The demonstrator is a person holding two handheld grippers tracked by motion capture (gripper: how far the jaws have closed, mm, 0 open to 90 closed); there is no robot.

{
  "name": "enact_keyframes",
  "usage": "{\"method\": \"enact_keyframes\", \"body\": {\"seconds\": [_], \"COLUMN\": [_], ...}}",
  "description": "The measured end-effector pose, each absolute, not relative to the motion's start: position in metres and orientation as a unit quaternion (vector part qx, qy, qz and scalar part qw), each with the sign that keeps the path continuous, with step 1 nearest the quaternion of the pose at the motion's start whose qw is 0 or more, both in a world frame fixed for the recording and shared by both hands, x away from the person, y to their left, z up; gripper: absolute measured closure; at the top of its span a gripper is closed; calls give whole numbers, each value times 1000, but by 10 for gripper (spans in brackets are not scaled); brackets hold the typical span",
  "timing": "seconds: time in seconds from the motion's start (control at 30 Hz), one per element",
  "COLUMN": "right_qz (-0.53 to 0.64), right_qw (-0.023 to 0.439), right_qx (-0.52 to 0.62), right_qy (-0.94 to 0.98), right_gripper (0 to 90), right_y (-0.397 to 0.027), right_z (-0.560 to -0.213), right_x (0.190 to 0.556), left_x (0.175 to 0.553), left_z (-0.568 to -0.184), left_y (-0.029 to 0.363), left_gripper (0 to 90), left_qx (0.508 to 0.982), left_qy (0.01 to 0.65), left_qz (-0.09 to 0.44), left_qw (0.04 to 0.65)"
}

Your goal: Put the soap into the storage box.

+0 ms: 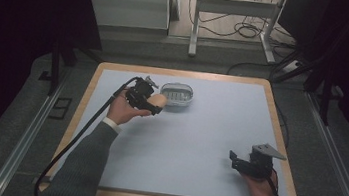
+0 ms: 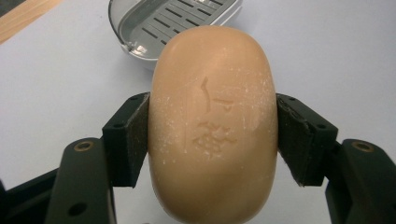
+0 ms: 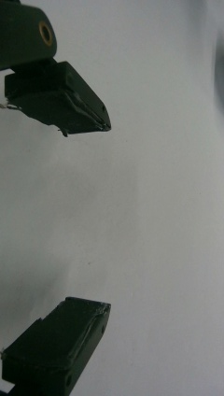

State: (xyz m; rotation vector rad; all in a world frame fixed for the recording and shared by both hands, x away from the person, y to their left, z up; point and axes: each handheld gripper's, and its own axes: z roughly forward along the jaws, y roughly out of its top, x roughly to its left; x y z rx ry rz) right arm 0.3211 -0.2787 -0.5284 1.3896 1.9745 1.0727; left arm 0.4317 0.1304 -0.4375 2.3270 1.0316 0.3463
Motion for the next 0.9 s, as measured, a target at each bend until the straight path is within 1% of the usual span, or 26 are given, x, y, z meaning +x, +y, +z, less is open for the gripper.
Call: {"method": "enact_keyframes", "body": {"seconds": [0.3, 0.4, 0.73, 0.77, 0.9], "right_qz": [395, 394, 395, 394, 394], "right_qw": [248, 248, 248, 248, 248], "right_qx": [508, 507, 508, 508, 508], "right_qy": [725, 725, 724, 725, 725], "right_gripper": [109, 109, 109, 110, 109], "right_y": [-279, -279, -279, -279, -279], "right_z": [-528, -528, -528, -528, -528], "right_x": [321, 321, 321, 321, 321], "left_x": [442, 446, 457, 459, 464], "left_z": [-435, -436, -435, -436, -437], "left_y": [125, 124, 119, 117, 114], "left_gripper": [325, 325, 325, 325, 325], "left_qx": [869, 872, 869, 873, 875], "left_qy": [383, 383, 383, 379, 378], "left_qz": [118, 124, 126, 132, 129], "left_qw": [289, 279, 287, 277, 275]}}
